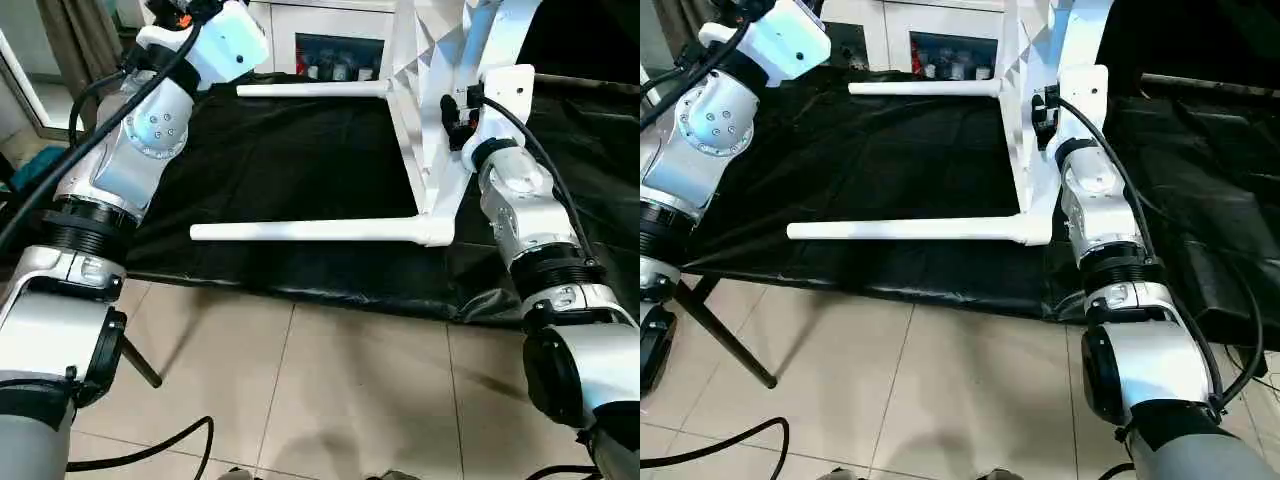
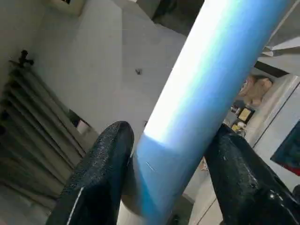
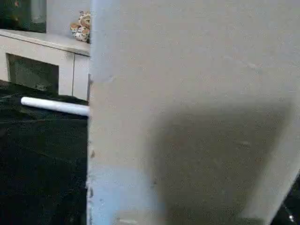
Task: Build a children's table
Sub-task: Flip table
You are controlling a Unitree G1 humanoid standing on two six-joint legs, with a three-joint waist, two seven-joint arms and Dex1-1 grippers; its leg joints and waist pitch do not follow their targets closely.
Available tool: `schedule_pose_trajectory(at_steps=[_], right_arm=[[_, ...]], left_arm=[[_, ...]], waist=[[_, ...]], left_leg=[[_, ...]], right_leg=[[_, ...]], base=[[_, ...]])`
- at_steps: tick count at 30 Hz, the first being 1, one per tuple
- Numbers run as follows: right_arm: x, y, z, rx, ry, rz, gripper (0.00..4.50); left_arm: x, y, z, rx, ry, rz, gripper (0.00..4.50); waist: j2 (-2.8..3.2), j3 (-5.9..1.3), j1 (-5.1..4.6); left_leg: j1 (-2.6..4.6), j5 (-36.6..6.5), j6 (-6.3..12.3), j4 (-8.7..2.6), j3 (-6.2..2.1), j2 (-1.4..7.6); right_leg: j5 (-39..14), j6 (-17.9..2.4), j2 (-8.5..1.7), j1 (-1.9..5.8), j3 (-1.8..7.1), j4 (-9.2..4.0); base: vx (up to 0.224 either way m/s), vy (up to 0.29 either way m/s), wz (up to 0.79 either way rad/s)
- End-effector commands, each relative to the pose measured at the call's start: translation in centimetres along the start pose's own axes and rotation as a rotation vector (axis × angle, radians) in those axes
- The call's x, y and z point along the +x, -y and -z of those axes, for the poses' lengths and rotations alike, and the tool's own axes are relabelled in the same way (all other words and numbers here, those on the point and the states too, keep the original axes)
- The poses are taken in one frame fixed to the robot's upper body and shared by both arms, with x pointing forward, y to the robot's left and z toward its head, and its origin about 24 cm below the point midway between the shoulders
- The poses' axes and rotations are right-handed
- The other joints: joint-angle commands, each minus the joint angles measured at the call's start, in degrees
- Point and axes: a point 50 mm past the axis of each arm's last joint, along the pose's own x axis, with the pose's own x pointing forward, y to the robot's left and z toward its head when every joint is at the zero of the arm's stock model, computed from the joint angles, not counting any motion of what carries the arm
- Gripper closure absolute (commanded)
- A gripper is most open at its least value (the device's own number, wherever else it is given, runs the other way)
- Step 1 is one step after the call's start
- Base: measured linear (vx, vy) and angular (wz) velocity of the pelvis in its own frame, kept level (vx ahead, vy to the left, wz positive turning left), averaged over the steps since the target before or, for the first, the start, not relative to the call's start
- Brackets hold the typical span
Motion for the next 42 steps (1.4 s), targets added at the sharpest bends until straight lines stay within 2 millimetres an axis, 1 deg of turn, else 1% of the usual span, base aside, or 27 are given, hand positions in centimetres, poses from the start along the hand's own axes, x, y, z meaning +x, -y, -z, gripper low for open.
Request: schedule_pose_trajectory(at_steps=[1, 3, 6, 7, 8, 9, 10, 11, 14, 16, 17, 18, 20, 24, 25, 27, 29, 30, 31, 33, 34, 35, 36, 38, 39, 40, 42], right_arm=[[0.5, 0.3, -2.3, -0.161, 0.070, -0.065, 2.47], [0.8, 1.0, -3.5, -0.211, 0.086, -0.080, 2.47], [1.2, 1.8, -5.1, -0.306, 0.101, -0.104, 2.47], [1.4, 2.1, -5.9, -0.355, 0.105, -0.116, 2.47], [1.7, 2.8, -7.7, -0.465, 0.117, -0.124, 2.47], [1.7, 2.9, -7.9, -0.479, 0.118, -0.124, 2.47], [1.9, 3.5, -9.6, -0.550, 0.130, -0.119, 2.47], [2.0, 3.6, -10.3, -0.582, 0.134, -0.124, 2.47], [2.2, 4.2, -13.2, -0.675, 0.161, -0.114, 2.47], [2.2, 4.2, -14.5, -0.718, 0.170, -0.115, 2.47], [2.2, 4.2, -15.9, -0.773, 0.178, -0.118, 2.47], [2.3, 4.1, -16.2, -0.795, 0.179, -0.120, 2.47], [2.3, 3.7, -18.0, -0.876, 0.192, -0.117, 2.47], [2.4, 2.8, -19.2, -0.952, 0.184, -0.147, 2.47], [2.5, 1.9, -19.9, -1.004, 0.177, -0.171, 2.47], [2.5, 1.3, -20.3, -1.029, 0.174, -0.185, 2.47], [2.6, 0.0, -21.0, -1.104, 0.168, -0.215, 2.47], [2.6, 0.0, -21.0, -1.104, 0.168, -0.215, 2.47], [2.7, -0.9, -21.3, -1.139, 0.175, -0.230, 2.47], [2.7, -1.5, -21.5, -1.173, 0.172, -0.235, 2.47], [2.8, -2.2, -21.6, -1.218, 0.181, -0.250, 2.47], [2.8, -2.4, -21.6, -1.225, 0.183, -0.252, 2.47], [2.7, -3.0, -21.7, -1.263, 0.196, -0.265, 2.47], [2.7, -3.3, -21.8, -1.275, 0.206, -0.277, 2.47], [2.7, -3.8, -21.7, -1.289, 0.207, -0.301, 2.47], [2.7, -4.0, -21.6, -1.296, 0.201, -0.321, 2.47], [2.7, -4.1, -21.5, -1.303, 0.196, -0.334, 2.47]], left_arm=[[-0.1, -0.2, 0.7, -0.151, -0.057, -0.044, 2.16], [-0.1, 0.0, 1.1, -0.243, -0.091, -0.059, 2.19], [-0.2, 0.3, 1.4, -0.350, -0.134, -0.089, 2.20], [-0.2, 0.4, 1.6, -0.394, -0.149, -0.100, 2.20], [-0.3, 0.9, 1.8, -0.483, -0.183, -0.120, 2.20], [-0.4, 0.9, 1.8, -0.494, -0.187, -0.122, 2.20], [-0.5, 1.4, 2.0, -0.561, -0.215, -0.133, 2.20], [-0.6, 1.6, 2.1, -0.589, -0.227, -0.139, 2.20], [-0.9, 2.1, 2.7, -0.658, -0.277, -0.155, 2.20], [-1.1, 2.3, 2.9, -0.689, -0.299, -0.161, 2.21], [-1.3, 2.6, 3.2, -0.736, -0.327, -0.166, 2.21], [-1.4, 2.8, 3.3, -0.753, -0.337, -0.166, 2.22], [-1.9, 3.9, 3.6, -0.813, -0.385, -0.152, 2.24], [-2.6, 5.3, 3.7, -0.895, -0.440, -0.130, 2.26], [-3.0, 6.1, 3.9, -0.921, -0.473, -0.121, 2.26], [-3.4, 6.6, 4.0, -0.936, -0.502, -0.116, 2.27], [-4.0, 7.2, 4.4, -0.967, -0.554, -0.120, 2.31], [-4.0, 7.2, 4.4, -0.967, -0.554, -0.120, 2.31], [-4.4, 7.4, 4.7, -0.973, -0.580, -0.126, 2.35], [-4.7, 7.6, 4.9, -0.978, -0.596, -0.126, 2.38], [-5.0, 7.7, 5.1, -0.985, -0.599, -0.127, 2.45], [-5.0, 7.7, 5.1, -0.985, -0.599, -0.127, 2.49], [-5.2, 7.7, 5.1, -0.986, -0.593, -0.123, 2.55], [-5.3, 7.7, 5.1, -0.973, -0.581, -0.114, 2.64], [-5.4, 7.8, 5.1, -0.963, -0.572, -0.101, 2.64], [-5.6, 7.9, 5.1, -0.954, -0.573, -0.093, 2.72], [-5.7, 7.9, 5.1, -0.950, -0.577, -0.087, 2.75]], waist=[[-0.07, -5.16, 0.30], [-0.30, -5.13, 0.36], [-0.45, -5.20, 0.77], [-0.41, -5.34, 1.23], [-0.30, -5.28, 1.37], [-0.45, -5.50, 1.47], [-0.48, -5.31, 1.61], [-0.38, -5.22, 1.65], [-0.32, -4.90, 1.62], [-0.22, -4.70, 1.28], [-0.33, -4.67, 1.09], [-0.28, -4.70, 1.02], [-0.66, -4.41, 0.73], [-0.43, -4.35, 0.59], [-0.73, -4.36, 0.58], [-0.60, -4.28, 0.49], [-0.76, -4.27, 0.28], [-0.61, -4.14, 0.22], [-0.84, -4.15, 0.09], [-0.54, -4.10, -0.17], [-1.01, -4.22, -0.30], [-0.79, -4.23, -0.38], [-0.95, -4.34, -0.65], [-0.72, -4.52, -0.76], [-1.29, -4.67, -0.81], [-1.43, -4.67, -0.81], [-1.24, -4.63, -0.72]], left_leg=[[0.24, -0.33, 2.51, -3.56, 0.41, 0.04], [0.22, -0.06, 3.38, -3.47, 0.59, -0.04], [-0.27, 1.55, 5.34, -3.16, 0.68, -0.18], [-0.43, 3.10, 6.62, -2.88, 0.77, -0.30], [-0.38, 3.28, 6.87, -2.83, 0.85, -0.25], [-0.51, 4.01, 7.71, -2.54, 0.92, -0.48], [-0.50, 3.04, 8.52, -2.48, 1.08, -0.40], [-0.56, 2.34, 8.78, -2.50, 1.04, -0.36], [-0.69, 0.47, 8.74, -2.57, 0.93, -0.12], [-0.70, -1.62, 7.72, -2.72, 0.80, 0.12], [-0.76, -1.89, 7.47, -2.78, 0.80, 0.14], [-0.65, -2.19, 7.11, -2.76, 0.79, 0.20], [-0.64, -4.12, 6.46, -2.87, 0.86, 0.29], [-0.63, -4.37, 6.10, -2.94, 0.74, 0.51], [-0.74, -4.19, 6.11, -2.90, 0.75, 0.51], [-0.66, -4.82, 6.09, -2.98, 0.70, 0.58], [-0.71, -5.59, 5.58, -3.12, 0.61, 0.71], [-0.64, -6.47, 5.09, -3.19, 0.60, 0.73], [-0.55, -7.33, 4.63, -3.33, 0.55, 0.89], [-0.52, -7.98, 3.44, -3.56, 0.35, 0.98], [-0.19, -7.55, 3.19, -3.60, 0.43, 1.14], [-0.13, -7.20, 3.02, -3.55, 0.40, 1.13], [-0.32, -6.01, 3.18, -3.58, 0.32, 1.12], [-0.07, -3.81, 3.63, -3.44, 0.29, 1.15], [-0.09, -1.78, 4.60, -3.21, 0.39, 1.13], [-0.08, -0.59, 5.37, -3.13, 0.43, 1.13], [0.17, 0.36, 6.04, -3.08, 0.41, 1.24]], right_leg=[[6.55, -17.85, -1.38, 5.05, 1.55, -2.43], [6.41, -18.40, -1.29, 4.98, 1.56, -2.54], [6.58, -18.65, -1.34, 5.12, 1.55, -2.44], [6.33, -18.57, -1.39, 5.13, 1.59, -2.30], [6.19, -18.84, -1.30, 4.86, 1.55, -2.33], [7.52, -19.12, -1.08, 4.88, 1.55, -2.08], [6.48, -19.36, -1.03, 4.46, 1.48, -2.28], [5.37, -19.33, -1.08, 4.45, 1.42, -2.36], [0.36, -17.53, -1.11, 4.16, 1.28, -2.70], [-2.97, -16.73, -1.19, 3.89, 1.26, -2.90], [-3.21, -16.51, -1.15, 3.96, 1.24, -2.96], [-3.42, -16.65, -1.19, 3.82, 1.23, -2.88], [-5.32, -16.36, -1.06, 3.58, 1.27, -3.21], [-4.64, -16.18, -1.20, 3.46, 1.37, -3.06], [-3.92, -15.95, -1.18, 3.55, 1.39, -2.95], [-4.43, -15.93, -1.19, 3.40, 1.39, -3.03], [-5.12, -15.73, -1.25, 3.44, 1.39, -2.95], [-5.62, -15.62, -1.19, 3.24, 1.43, -3.12], [-5.86, -15.37, -1.23, 3.21, 1.49, -3.11], [-5.60, -14.93, -1.29, 3.20, 1.49, -3.00], [-3.87, -15.16, -1.26, 3.02, 1.52, -2.99], [-2.87, -15.59, -1.25, 2.92, 1.54, -2.73], [-0.48, -16.03, -1.24, 3.23, 1.53, -2.46], [3.55, -17.01, -1.23, 3.17, 1.45, -2.19], [6.55, -17.87, -1.20, 3.29, 1.47, -1.87], [8.32, -18.51, -1.15, 3.28, 1.43, -1.76], [9.76, -19.15, -1.18, 3.21, 1.43, -1.60]], base=[[0.000, 0.000, 0.00], [0.000, 0.000, 0.00], [0.000, 0.000, 0.00], [0.000, 0.000, 0.00], [0.000, 0.000, 0.00], [0.000, 0.000, 0.00], [0.000, 0.000, 0.00], [0.000, 0.000, 0.00], [0.000, 0.000, 0.00], [0.000, 0.000, 0.00], [0.000, 0.000, 0.00], [0.000, 0.000, 0.00], [0.000, 0.000, 0.00], [0.000, 0.000, 0.00], [0.000, 0.000, 0.00], [0.000, 0.000, 0.00], [0.000, 0.000, 0.00], [0.000, 0.000, 0.00], [0.000, 0.000, 0.00], [0.000, 0.000, 0.00], [0.000, 0.000, 0.00], [0.000, 0.000, 0.00], [0.000, 0.000, 0.00], [0.000, 0.000, 0.00], [0.000, 0.000, 0.00], [0.000, 0.000, 0.00], [0.000, 0.000, 0.00]])
